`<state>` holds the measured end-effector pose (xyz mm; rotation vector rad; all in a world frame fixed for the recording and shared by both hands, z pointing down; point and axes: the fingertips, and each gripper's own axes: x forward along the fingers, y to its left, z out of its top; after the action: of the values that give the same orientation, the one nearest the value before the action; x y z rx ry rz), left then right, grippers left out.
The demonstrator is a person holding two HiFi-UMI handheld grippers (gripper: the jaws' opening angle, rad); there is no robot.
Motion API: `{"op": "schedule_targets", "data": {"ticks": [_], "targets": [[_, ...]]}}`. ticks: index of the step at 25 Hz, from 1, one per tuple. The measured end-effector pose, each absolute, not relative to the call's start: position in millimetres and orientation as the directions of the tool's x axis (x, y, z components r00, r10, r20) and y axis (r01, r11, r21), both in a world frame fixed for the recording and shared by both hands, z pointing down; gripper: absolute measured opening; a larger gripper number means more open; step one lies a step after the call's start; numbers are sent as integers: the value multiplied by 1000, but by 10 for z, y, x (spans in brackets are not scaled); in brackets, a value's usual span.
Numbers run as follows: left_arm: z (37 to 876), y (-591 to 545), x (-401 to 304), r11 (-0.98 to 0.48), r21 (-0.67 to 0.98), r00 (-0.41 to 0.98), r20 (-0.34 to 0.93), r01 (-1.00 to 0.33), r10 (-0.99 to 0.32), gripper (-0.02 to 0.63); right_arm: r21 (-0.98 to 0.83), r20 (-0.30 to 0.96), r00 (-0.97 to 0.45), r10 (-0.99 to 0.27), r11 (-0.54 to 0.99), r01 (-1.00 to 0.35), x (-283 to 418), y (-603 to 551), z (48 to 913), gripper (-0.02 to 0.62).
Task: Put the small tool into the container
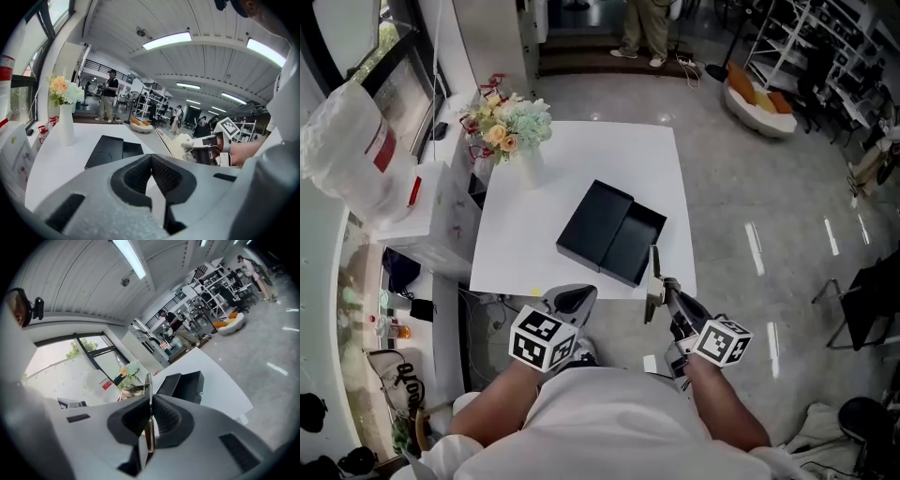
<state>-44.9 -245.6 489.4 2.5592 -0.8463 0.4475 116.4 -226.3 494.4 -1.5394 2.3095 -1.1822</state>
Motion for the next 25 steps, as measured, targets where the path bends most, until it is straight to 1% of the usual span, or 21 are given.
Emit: {"op": "schedule_targets", "data": {"ticks": [5,13,18,25], "targets": [[5054,-2715,-541,-757,287,784,436,-587,-443,8,-674,331,-404,-853,86,-734,1173,-2470,5057,11],[5110,-2910,-500,-767,313,801,442,-559,-404,8,-688,372,-358,-857,4,-726,1293,-2605,5177,12],[5121,-3014,-421,-758,312,794,442,-572,-417,8,-685,382,-368,-848,7,-728,1379,-2738,5219,12],[5111,-3149,-271,-725,313,769,446,-613,-457,8,-710,403,-426,-810,17,-704,1481,-3106,5309,14]]}}
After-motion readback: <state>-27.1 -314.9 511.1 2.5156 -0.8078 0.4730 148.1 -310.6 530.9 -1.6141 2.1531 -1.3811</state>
